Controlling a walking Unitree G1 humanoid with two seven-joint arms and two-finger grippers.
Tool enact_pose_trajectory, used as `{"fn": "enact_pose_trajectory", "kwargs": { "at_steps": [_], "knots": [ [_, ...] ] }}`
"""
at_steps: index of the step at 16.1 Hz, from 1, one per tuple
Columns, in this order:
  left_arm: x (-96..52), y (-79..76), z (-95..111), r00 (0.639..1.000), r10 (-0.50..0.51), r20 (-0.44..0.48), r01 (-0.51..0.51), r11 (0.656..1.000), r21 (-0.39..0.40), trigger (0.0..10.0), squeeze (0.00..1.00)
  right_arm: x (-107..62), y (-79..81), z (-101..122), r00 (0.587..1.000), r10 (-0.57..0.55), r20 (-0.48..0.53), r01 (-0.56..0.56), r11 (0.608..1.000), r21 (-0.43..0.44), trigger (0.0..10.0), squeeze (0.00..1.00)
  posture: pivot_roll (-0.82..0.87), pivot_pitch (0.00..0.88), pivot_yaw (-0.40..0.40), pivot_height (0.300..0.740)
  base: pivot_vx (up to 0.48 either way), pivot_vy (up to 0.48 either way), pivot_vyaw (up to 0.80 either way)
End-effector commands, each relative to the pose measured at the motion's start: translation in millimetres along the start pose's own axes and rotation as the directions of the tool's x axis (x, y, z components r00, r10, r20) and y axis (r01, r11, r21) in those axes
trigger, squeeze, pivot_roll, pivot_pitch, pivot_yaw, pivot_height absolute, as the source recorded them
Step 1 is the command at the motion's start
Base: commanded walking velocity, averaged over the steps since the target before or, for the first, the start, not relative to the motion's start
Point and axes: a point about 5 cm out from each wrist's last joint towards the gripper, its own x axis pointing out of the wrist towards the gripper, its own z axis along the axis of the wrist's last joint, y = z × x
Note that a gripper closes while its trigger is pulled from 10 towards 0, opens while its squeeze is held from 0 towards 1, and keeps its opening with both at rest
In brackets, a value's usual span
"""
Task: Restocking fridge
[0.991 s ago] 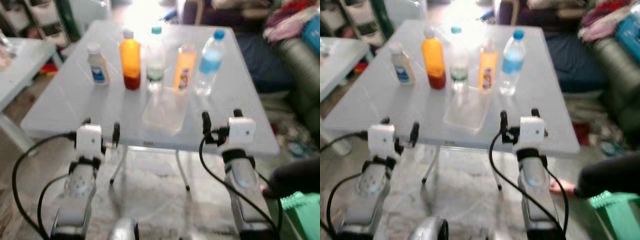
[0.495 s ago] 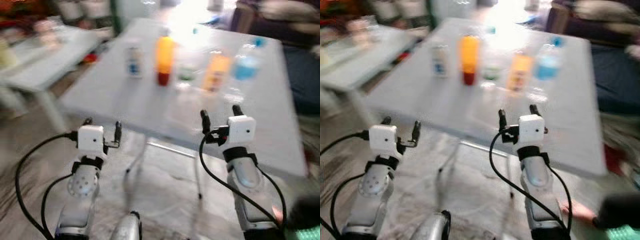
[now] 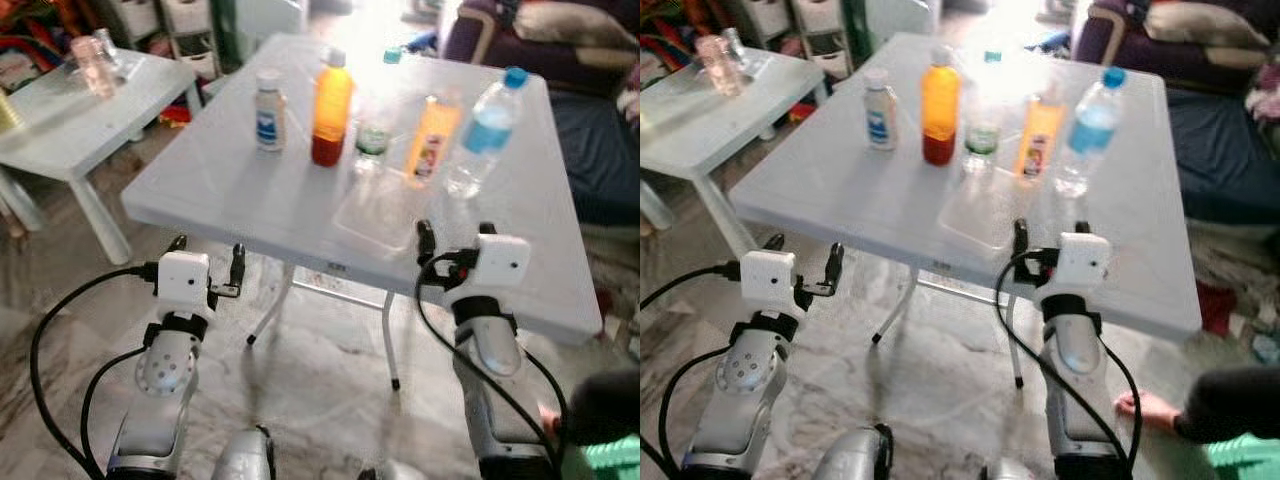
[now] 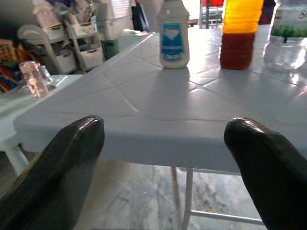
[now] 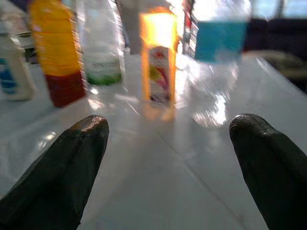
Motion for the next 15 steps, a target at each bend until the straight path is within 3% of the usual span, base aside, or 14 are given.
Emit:
{"fn": "enact_pose_trajectory", "kwargs": {
  "at_steps": [1,4,10,15],
  "knots": [
    [-1.6,0.4,0,1.000,-0.009,-0.002,0.009,1.000,0.009,10.0,0.00,2.0,-1.6,-3,0.999,-0.006,-0.032,0.007,0.999,0.043,10.0,0.00,0.12,0.102,-0.005,0.740,0.000,0.000,0.00],
    [-1.6,-1.1,1,1.000,-0.017,-0.002,0.017,1.000,0.009,10.0,0.00,15.7,4.4,-2,0.999,0.027,-0.047,-0.021,0.992,0.126,10.0,0.00,0.12,0.109,0.005,0.740,0.000,0.000,0.00],
    [-4.6,0.4,2,1.000,-0.019,-0.004,0.019,1.000,0.017,10.0,0.00,38.5,20.5,7,0.993,0.110,-0.039,-0.101,0.977,0.187,10.0,0.00,0.14,0.128,0.003,0.740,0.000,0.000,0.00],
    [-5.3,-0.4,3,1.000,-0.024,-0.003,0.024,1.000,0.016,10.0,0.00,24.0,35.9,4,0.991,0.123,-0.058,-0.104,0.961,0.256,10.0,0.00,0.14,0.129,0.000,0.740,0.000,0.000,0.00]
  ]
}}
